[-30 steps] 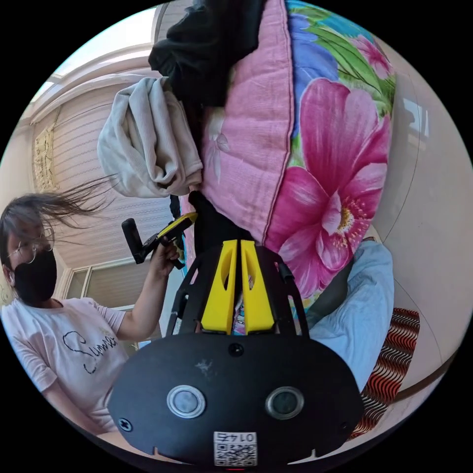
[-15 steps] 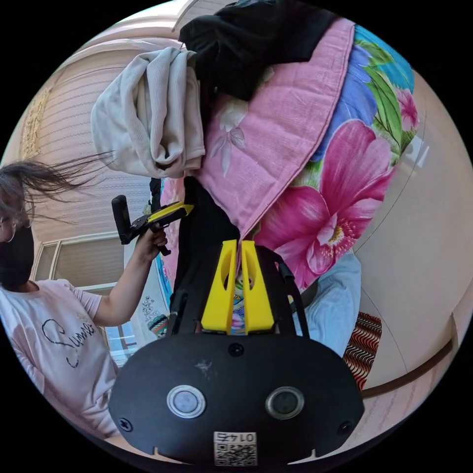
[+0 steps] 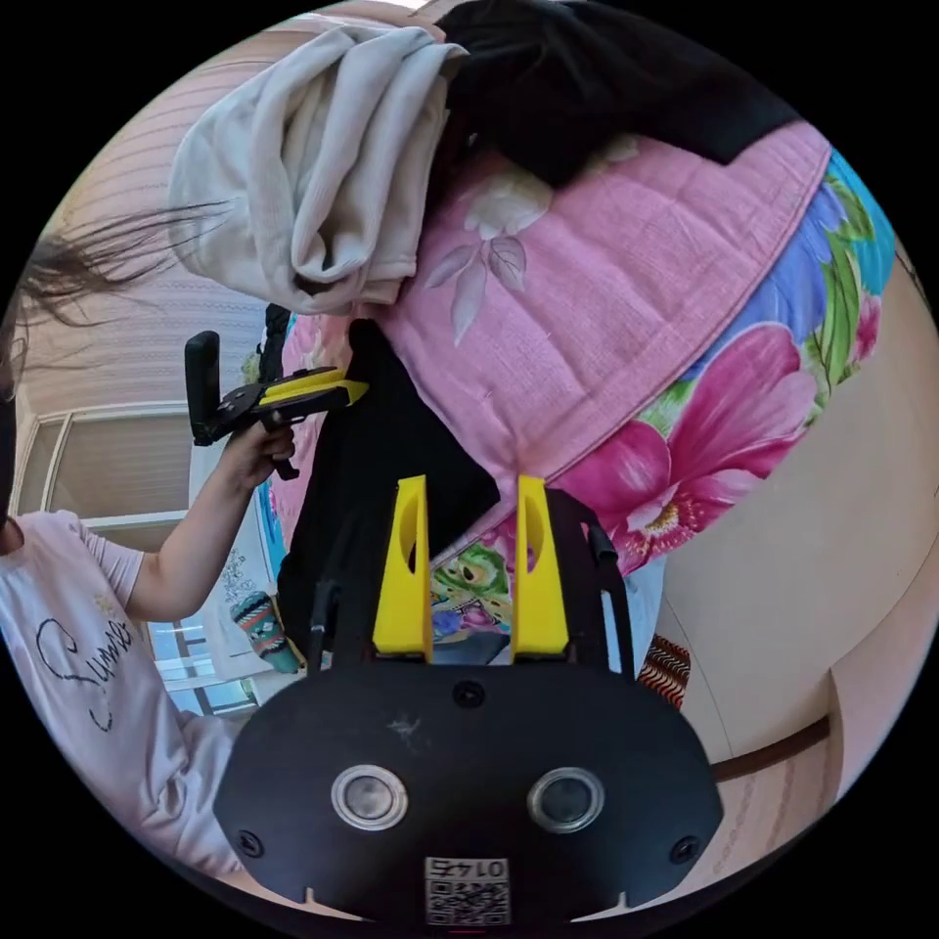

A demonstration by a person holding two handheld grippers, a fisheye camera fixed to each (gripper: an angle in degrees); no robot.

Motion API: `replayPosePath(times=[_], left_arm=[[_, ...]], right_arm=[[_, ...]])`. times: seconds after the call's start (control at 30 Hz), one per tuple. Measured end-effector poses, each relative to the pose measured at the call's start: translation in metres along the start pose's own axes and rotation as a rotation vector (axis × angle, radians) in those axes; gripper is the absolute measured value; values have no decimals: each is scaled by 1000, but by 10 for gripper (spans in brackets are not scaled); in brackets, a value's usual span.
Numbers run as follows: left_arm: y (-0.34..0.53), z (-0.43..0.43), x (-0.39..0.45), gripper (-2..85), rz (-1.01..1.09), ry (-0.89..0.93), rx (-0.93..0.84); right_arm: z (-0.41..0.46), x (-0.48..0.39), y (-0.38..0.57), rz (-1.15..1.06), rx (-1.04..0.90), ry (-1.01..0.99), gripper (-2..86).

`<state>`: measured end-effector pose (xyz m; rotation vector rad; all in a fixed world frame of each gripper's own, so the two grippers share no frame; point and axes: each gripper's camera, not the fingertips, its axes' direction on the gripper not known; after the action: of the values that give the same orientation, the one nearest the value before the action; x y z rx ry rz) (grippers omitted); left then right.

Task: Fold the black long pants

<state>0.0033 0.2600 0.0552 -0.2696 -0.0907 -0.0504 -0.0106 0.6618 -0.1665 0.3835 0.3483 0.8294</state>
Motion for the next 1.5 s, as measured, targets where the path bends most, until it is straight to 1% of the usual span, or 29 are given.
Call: replayPosePath(times=[0.07,0.1,0.2,0.33,0.4,0.47,0.57,0.63,0.67,0.7,0.73,0.77,0.8,0.83,0.87,0.9,0.93,0.97,1.0,1.03,1.07,1.1,1.13,1.2,1.23,1.3,1.4,1.43,1.5], left_arm=[[10,-3,-1,20,-3,-7,6],[15,-4,1,3,-3,-10,10],[23,-6,14,-5,29,-58,26],[29,-5,24,5,-7,27,133],[37,1,22,31,-37,61,131],[57,-9,22,48,-53,70,173],[126,-44,25,51,-71,30,267],[204,-70,22,50,-128,48,311],[226,-75,19,49,-152,62,317],[272,-85,14,49,-220,76,334],[322,-94,8,48,-309,63,371],[347,-98,6,47,-357,53,390],[400,-106,1,44,-463,35,424],[453,-112,-1,42,-573,18,445],[479,-116,-2,42,-631,3,451],[531,-123,0,41,-743,-46,468],[582,-129,4,40,-848,-101,488],[607,-131,7,39,-901,-128,488],[654,-133,12,39,-1010,-188,476],[700,-134,19,39,-1120,-244,461],[722,-134,23,39,-1174,-267,452],[765,-135,30,39,-1282,-305,444],[805,-136,39,39,-1385,-335,456],[859,-137,52,40,-1511,-375,499],[888,-136,59,41,-1570,-396,526],[922,-134,65,42,-1638,-428,545],[955,-133,63,38,-1671,-510,601],[963,-132,57,34,-1671,-524,625],[969,-129,42,19,-1659,-554,644]], right_arm=[[5,-6,-2,12,8,-25,32],[5,-10,-2,17,19,-50,23],[0,-21,-2,18,23,-127,11],[-10,-36,-8,27,52,-26,6],[-10,-32,-10,95,85,-26,4],[1,-32,-13,141,70,-18,4],[28,-46,-20,204,33,13,4],[31,-67,-22,220,53,98,3],[30,-90,-23,199,87,176,2],[32,-124,-27,130,105,300,0],[36,-145,-30,78,99,374,0],[51,-190,-37,-56,64,502,-1],[78,-240,-45,-217,-3,574,-2],[95,-264,-49,-303,-46,585,-2],[135,-313,-54,-468,-150,571,-2],[178,-360,-56,-615,-253,535,-3],[200,-383,-56,-682,-298,509,-3],[245,-427,-53,-799,-375,439,-3],[290,-469,-47,-898,-444,359,-3],[313,-490,-43,-945,-477,320,-3],[359,-531,-31,-1043,-533,255,-3],[402,-572,-16,-1140,-571,207,-3],[424,-593,-7,-1188,-589,181,-3],[506,-671,29,-1339,-669,77,-3],[525,-690,38,-1371,-692,47,-3],[602,-759,81,-1489,-801,-60,-3],[684,-832,137,-1623,-881,-84,-3],[698,-845,147,-1646,-883,-80,-3],[746,-886,183,-1730,-755,-17,-4]])
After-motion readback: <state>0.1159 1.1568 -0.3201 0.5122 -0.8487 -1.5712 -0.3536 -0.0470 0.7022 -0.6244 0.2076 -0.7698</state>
